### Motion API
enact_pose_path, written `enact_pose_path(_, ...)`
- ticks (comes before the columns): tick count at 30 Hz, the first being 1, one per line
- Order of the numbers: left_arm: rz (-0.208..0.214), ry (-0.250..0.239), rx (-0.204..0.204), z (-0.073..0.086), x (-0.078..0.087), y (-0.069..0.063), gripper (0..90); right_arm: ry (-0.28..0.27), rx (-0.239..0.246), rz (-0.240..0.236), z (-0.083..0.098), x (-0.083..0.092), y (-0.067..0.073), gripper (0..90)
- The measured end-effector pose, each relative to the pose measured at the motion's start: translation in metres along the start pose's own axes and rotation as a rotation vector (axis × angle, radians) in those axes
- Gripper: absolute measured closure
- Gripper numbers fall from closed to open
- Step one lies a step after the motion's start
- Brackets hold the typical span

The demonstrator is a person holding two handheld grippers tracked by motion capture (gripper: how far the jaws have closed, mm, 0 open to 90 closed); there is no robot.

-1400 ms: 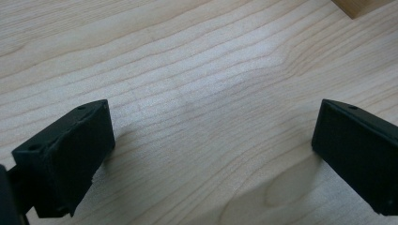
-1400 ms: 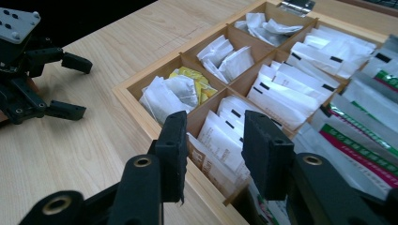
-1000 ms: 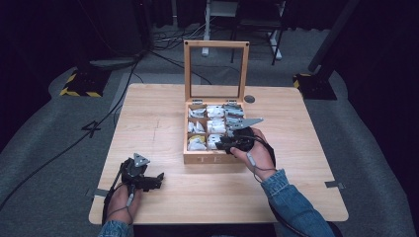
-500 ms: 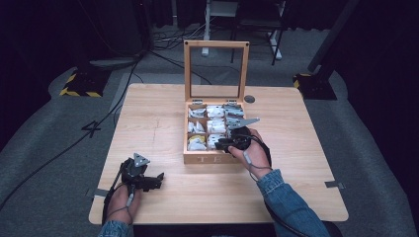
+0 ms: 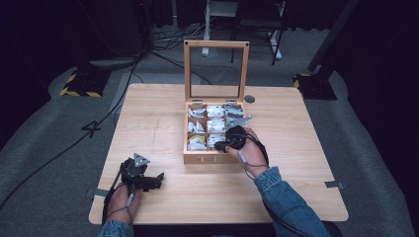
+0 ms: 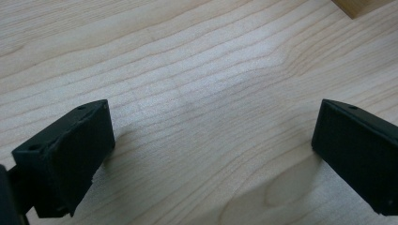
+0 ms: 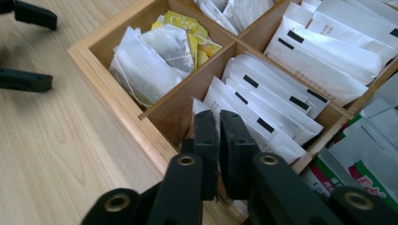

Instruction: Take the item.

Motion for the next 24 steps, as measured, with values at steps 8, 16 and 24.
enact_pose_path(8,0.000,0.000,0.000,0.000,0.000,0.000,0.0,-0.010,0.047,0.024,-0.002,0.001,0.003,90.0)
enact_pose_path(16,0.000,0.000,0.000,0.000,0.000,0.000,0.0,-0.071,0.090,0.042,-0.012,0.014,0.007,90.0)
enact_pose_path(24,0.000,0.000,0.000,0.000,0.000,0.000,0.0,-0.144,0.102,0.045,-0.020,0.027,0.011,90.0)
Point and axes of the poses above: each handheld gripper's, and its own axes: x roughly backward along the jaws, z roughly out of its underside, y roughly to its left, the point moved 5 cm from there along -x, roughly forward along the jaws, and after that the axes turned 7 degrees about -z, right-handed, at the moved point
